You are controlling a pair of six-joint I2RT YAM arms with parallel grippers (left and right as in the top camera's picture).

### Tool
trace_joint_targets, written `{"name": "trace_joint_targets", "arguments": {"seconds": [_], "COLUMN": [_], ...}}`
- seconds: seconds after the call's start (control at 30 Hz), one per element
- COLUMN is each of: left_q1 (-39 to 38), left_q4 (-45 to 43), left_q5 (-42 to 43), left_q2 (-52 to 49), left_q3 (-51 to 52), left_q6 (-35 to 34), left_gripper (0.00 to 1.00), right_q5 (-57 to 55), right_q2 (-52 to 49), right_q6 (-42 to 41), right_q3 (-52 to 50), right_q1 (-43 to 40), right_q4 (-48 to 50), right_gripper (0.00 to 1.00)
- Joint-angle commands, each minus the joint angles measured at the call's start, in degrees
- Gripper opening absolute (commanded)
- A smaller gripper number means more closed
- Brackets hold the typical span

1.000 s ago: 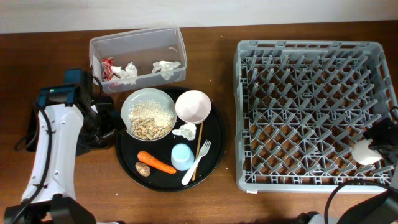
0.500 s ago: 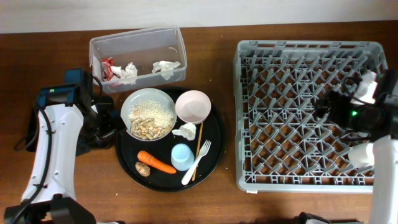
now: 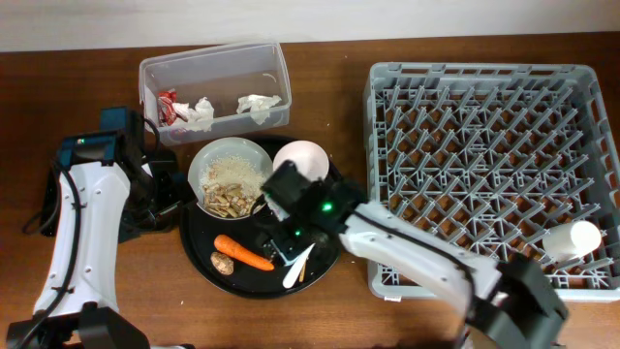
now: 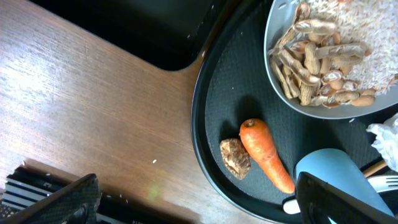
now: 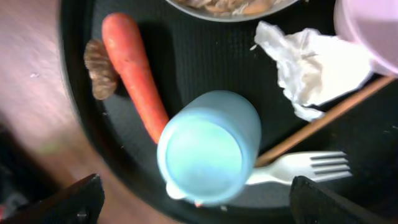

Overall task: Sort waste into correct bins and load items into the dishwasher rack
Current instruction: 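Grasp the light-blue cup with the right gripper and place it in the rack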

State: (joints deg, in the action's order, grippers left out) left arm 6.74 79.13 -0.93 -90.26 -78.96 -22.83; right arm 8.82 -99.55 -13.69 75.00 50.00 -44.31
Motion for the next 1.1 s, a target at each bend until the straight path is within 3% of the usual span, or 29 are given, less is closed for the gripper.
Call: {"name": "trace_joint_targets", "arguments": {"seconds": [0.0,0.13,0.27,0.3,0.37,0.5,0.67,0.8,0.9,1.07], "left_q1": [0.2,0.2,0.2,0.2,0.2,0.2,0.2,0.2,0.2,0.2], "left_q4": [0.0,-0.2,-0.2,-0.2,-0.2,-0.2,-0.2,-0.2,-0.2,-0.2], "left_q5": [-0.6,-0.6,-0.6,-0.6,-0.6,-0.6,-0.6,-0.6,-0.6,-0.6], "left_q2": [0.3,0.3,0.3,0.3,0.3,0.3,0.3,0.3,0.3,0.3], "left_q3": [0.0,0.0,0.0,0.0,0.0,0.0,0.0,0.0,0.0,0.0], "left_q6": [-0.7,-0.7,-0.7,-0.7,-0.7,-0.7,-0.7,-0.7,-0.7,-0.7], "left_gripper": [1.0,0.99,1.0,1.0,1.0,1.0,1.0,1.0,1.0,1.0], "right_q5": [-4.4,-5.0,-5.9,-6.2,-6.1,-8.4,-11.5,-12.6,-12.5,-12.6], "right_q2": [-4.0,-7.0,-7.8,-7.8,-7.8,-6.0,2.9,11.2,15.2,14.1], "right_q6": [-2.1,-2.3,-2.3,-2.3,-2.3,-2.5,-2.5,-1.7,2.6,4.0], "right_q3": [0.4,0.4,0.4,0.4,0.4,1.8,12.7,17.0,17.0,16.9], "right_q1": [1.7,2.2,2.2,2.2,2.2,2.0,-3.4,-18.8,-41.6,-69.5], "right_q4": [1.9,3.0,3.1,3.0,3.0,0.5,-9.4,-17.9,-21.8,-19.9], "right_gripper": [0.99,0.95,0.8,0.72,0.66,0.6,0.6,0.6,0.6,0.59]}}
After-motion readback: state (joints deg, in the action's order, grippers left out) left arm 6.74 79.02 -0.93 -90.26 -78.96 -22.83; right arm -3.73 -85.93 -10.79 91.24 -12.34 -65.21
